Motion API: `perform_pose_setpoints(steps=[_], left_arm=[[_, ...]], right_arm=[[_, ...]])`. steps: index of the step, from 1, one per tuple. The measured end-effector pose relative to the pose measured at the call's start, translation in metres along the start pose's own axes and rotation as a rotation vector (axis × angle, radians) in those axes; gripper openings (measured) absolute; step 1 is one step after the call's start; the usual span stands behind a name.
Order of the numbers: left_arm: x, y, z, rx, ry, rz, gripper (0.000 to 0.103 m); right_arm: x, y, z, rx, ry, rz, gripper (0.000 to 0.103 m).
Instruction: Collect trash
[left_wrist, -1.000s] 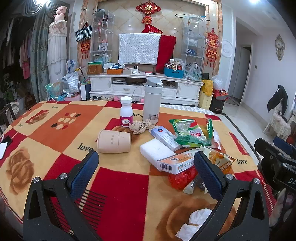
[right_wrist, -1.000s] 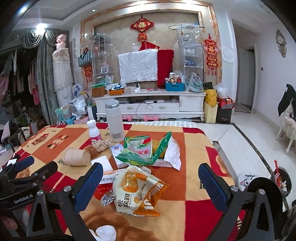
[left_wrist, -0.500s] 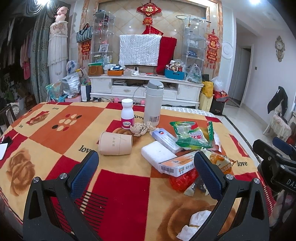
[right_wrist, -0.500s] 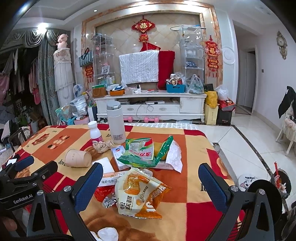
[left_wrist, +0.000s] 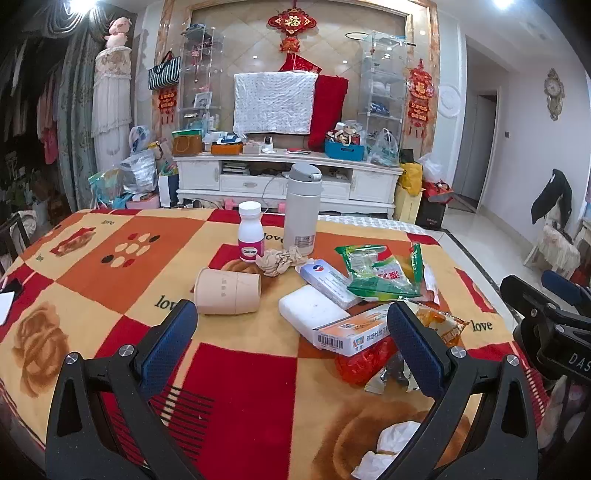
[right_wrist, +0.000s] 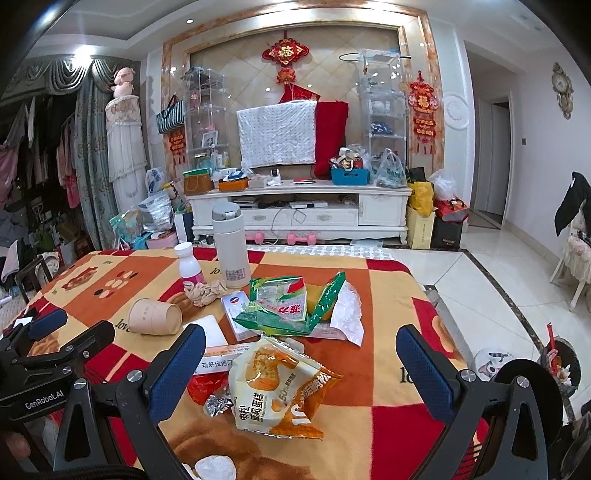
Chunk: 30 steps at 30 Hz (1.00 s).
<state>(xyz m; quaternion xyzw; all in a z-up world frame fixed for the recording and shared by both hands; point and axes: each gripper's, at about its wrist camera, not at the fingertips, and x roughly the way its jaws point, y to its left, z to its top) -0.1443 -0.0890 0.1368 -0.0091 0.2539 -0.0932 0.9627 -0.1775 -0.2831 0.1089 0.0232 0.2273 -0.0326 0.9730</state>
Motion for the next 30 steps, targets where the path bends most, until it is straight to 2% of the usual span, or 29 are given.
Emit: perform_pose_setpoints(steps=[30], left_arm=[[0.0090, -0.0011, -0.0034, -0.009, 0.028, -0.016, 0.102]], right_arm=[[0.0053, -0.0042, -0.0021, 0.010, 0.025, -0.009, 0.102]])
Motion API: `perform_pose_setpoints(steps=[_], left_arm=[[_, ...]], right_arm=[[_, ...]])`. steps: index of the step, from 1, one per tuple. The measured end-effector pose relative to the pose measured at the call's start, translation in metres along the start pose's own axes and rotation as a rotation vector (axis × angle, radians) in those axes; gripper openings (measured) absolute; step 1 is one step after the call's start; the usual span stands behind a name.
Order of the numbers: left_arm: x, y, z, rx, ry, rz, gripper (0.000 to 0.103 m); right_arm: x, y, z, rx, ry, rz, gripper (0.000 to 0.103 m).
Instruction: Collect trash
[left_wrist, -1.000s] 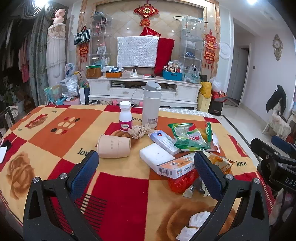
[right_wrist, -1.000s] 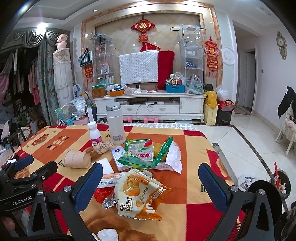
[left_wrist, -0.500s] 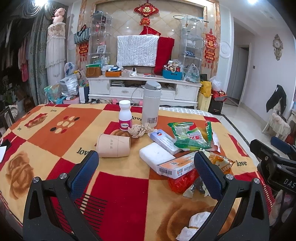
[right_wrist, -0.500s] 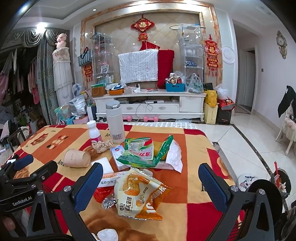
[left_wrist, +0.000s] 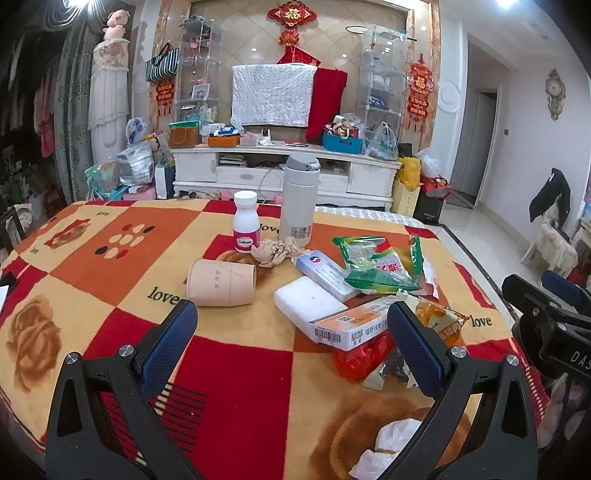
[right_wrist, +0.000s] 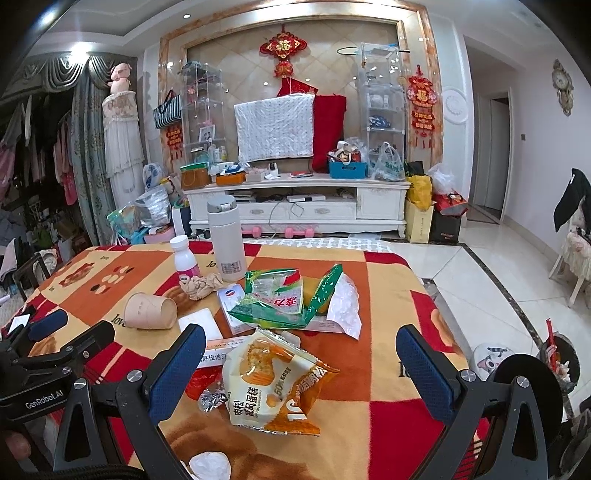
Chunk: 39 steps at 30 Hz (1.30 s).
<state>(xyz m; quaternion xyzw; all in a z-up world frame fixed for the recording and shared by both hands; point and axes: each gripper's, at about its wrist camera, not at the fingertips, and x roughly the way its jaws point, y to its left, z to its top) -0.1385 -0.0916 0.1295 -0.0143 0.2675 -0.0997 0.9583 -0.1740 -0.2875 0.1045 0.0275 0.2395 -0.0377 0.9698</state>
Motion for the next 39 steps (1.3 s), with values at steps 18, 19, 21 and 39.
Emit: perform_pose_setpoints(steps=[18, 19, 21, 39], left_arm=[[0.005, 0.003, -0.001, 0.003, 0.021, 0.006, 0.102], [0.006, 0.003, -0.001, 0.003, 0.022, 0.007, 0.102], [0.007, 0.004, -0.001, 0.001, 0.026, 0.008, 0.102], [0.015, 0.015, -0.004, -0.024, 0.036, 0.016, 0.102]], right_arm=[[0.008, -0.006, -0.001, 0.014, 0.028, 0.003, 0.102], [0.009, -0.006, -0.002, 0.014, 0.029, 0.002, 0.102], [0.010, -0.006, -0.002, 0.012, 0.035, -0.001, 0.102], [0.022, 0.001, -0.006, -0.013, 0.072, -0.008, 0.102]])
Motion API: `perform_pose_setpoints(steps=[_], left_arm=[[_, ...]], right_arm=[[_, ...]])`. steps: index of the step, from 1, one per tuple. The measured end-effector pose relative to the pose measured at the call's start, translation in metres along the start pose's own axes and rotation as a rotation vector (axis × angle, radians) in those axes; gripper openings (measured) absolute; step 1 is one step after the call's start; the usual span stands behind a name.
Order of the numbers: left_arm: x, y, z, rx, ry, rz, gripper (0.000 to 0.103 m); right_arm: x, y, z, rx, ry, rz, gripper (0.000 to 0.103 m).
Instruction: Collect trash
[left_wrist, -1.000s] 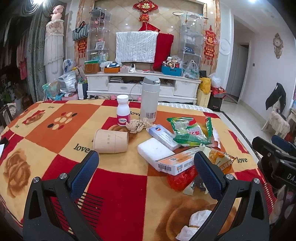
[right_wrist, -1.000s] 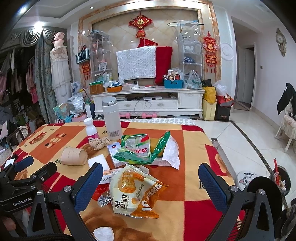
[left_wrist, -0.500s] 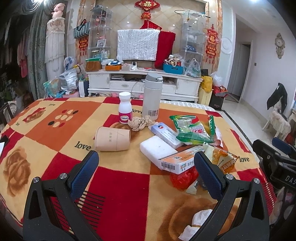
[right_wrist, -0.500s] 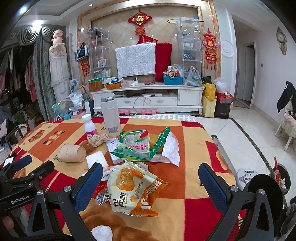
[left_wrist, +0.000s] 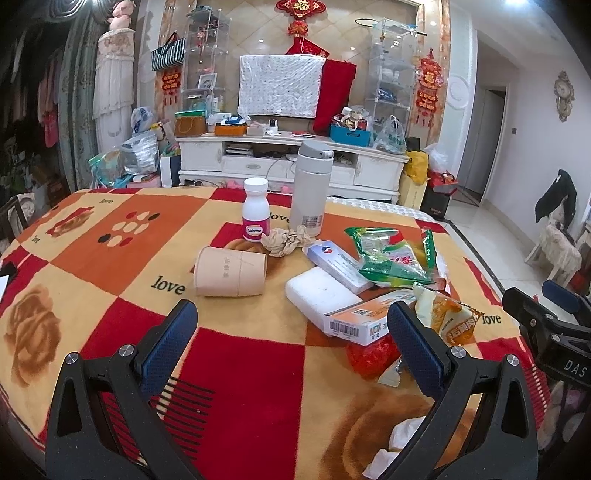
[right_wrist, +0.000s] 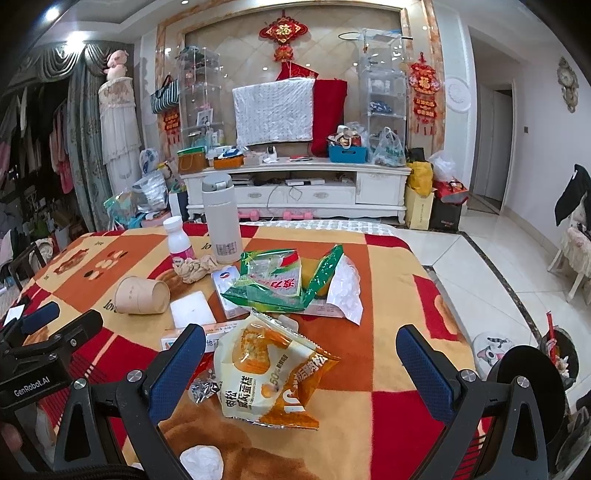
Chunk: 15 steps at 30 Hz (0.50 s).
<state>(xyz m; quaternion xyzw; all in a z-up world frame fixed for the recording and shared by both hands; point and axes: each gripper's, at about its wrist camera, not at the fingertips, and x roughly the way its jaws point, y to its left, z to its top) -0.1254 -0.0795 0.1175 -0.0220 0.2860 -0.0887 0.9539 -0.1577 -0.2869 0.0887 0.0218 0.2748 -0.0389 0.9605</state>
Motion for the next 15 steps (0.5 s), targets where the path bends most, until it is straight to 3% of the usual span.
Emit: perform_pose_setpoints(steps=[15], left_arm=[[0.011, 0.011, -0.004, -0.014, 0.038, 0.010, 0.102]], right_arm=[[0.021, 0.005, -0.009, -0.028, 0.076, -0.008, 0.102]])
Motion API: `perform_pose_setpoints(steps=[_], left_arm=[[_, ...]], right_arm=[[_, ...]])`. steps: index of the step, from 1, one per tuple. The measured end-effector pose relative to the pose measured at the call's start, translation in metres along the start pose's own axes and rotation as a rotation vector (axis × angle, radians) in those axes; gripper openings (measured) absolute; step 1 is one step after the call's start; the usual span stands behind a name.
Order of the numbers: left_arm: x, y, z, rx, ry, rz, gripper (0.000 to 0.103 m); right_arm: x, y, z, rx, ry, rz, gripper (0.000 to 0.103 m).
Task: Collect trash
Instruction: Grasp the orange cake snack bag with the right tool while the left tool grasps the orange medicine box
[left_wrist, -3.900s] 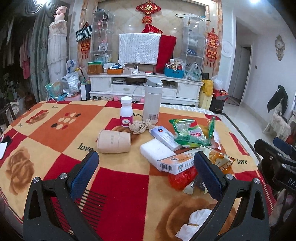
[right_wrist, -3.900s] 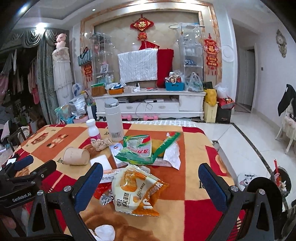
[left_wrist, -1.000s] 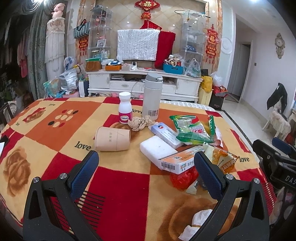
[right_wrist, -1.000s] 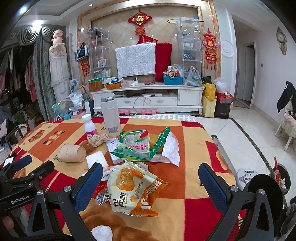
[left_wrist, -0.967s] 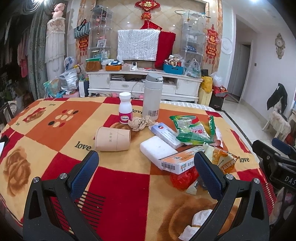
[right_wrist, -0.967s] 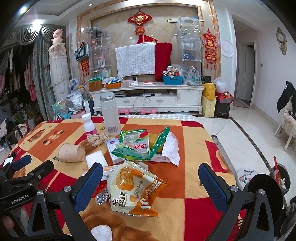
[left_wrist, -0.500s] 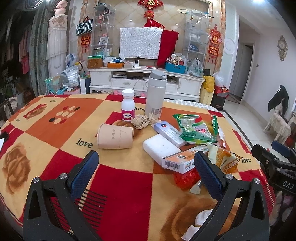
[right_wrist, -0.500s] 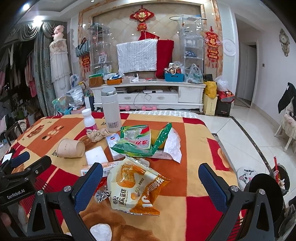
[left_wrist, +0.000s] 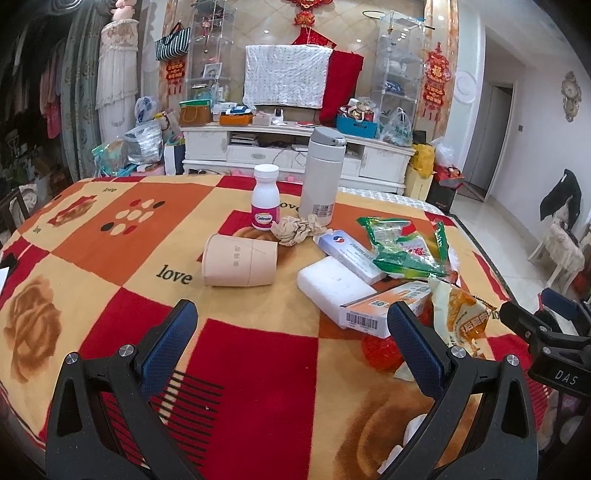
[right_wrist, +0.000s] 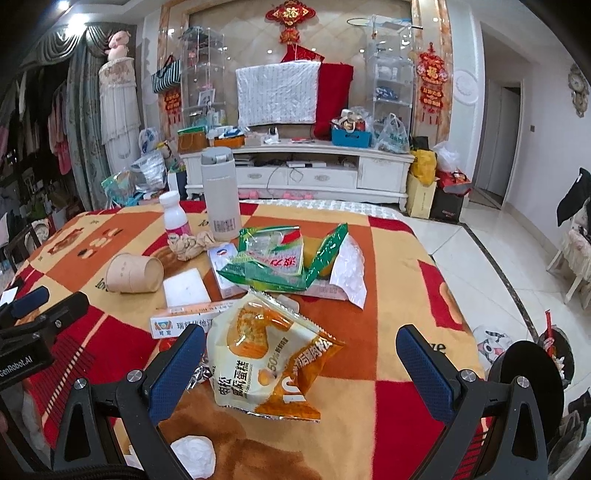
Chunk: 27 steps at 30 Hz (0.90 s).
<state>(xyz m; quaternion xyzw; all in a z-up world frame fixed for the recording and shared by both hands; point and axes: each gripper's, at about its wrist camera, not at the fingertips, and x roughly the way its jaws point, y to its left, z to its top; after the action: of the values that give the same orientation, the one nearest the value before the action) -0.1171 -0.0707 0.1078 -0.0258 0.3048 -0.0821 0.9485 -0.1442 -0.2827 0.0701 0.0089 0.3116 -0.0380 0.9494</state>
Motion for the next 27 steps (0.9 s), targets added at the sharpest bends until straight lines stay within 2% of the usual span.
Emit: perform_pose_setpoints(steps=[5, 13, 22, 27], left_arm=[[0.001, 0.002, -0.001, 0.002, 0.002, 0.002, 0.102], [0.009, 0.026, -0.005, -0.018, 0.039, -0.008, 0.102], [0.021, 0.053, -0.008, -0.036, 0.095, -0.007, 0.102], [0.027, 0.048, -0.005, -0.047, 0.119, -0.051, 0.102]], right_arm=[[0.001, 0.001, 0.000, -0.006, 0.002, 0.000, 0.102], [0.005, 0.000, -0.002, 0.000, 0.025, 0.014, 0.102], [0.014, -0.004, -0.014, -0.010, 0.084, 0.101, 0.102], [0.035, -0.011, -0.022, 0.050, 0.142, 0.157, 0.102]])
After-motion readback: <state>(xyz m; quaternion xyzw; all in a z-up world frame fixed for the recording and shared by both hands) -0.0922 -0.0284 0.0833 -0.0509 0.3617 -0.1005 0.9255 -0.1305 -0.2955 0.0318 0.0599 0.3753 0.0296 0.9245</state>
